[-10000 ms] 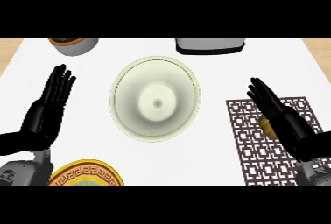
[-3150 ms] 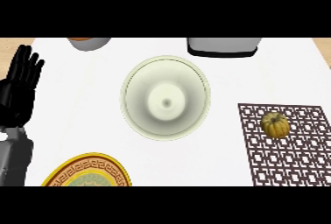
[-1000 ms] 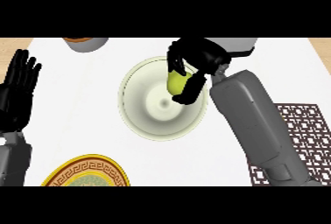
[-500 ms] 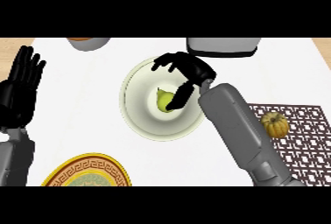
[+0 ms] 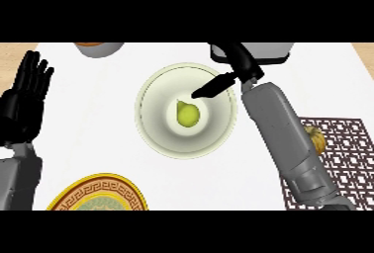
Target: Pick the pear from the placemat and place it in the bowl
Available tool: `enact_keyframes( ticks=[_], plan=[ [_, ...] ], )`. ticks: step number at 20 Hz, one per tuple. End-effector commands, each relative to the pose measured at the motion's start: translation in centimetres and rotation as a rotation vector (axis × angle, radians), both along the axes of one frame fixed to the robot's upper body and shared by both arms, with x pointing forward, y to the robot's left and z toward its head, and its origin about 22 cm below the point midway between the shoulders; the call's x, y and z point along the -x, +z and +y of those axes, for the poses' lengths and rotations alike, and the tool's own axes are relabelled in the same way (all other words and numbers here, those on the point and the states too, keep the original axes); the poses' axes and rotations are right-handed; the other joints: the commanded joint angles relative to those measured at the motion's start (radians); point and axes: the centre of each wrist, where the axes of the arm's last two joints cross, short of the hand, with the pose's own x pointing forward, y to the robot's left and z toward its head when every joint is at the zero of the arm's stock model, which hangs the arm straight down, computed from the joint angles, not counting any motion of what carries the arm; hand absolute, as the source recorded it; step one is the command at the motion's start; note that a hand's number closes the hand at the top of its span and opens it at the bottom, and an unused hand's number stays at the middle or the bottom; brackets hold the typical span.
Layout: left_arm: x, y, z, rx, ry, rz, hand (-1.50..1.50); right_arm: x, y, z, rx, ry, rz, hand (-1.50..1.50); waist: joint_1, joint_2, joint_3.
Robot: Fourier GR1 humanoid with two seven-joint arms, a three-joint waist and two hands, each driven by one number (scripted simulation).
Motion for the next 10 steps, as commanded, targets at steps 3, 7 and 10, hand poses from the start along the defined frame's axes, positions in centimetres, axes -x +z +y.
enact_keyframes(
  ticks=[3,7,10],
  plan=[
    [0.7,-1.0,0.4,-0.008,-0.001,0.001,0.0,-2.1,1.3,-6.5,-0.159,-0.151,-0.002,-1.5,-0.003,0.0,0.0],
    [1.9,-0.1,1.0,-0.008,0.002,0.001,0.0,-2.7,1.7,-14.1,-0.22,-0.184,0.016,-1.5,0.014,0.003,0.001],
    [1.6,-0.5,0.7,-0.003,-0.024,-0.005,0.0,-2.3,0.9,-18.0,-0.239,-0.189,0.003,-1.5,0.012,0.005,0.001]
  ],
)
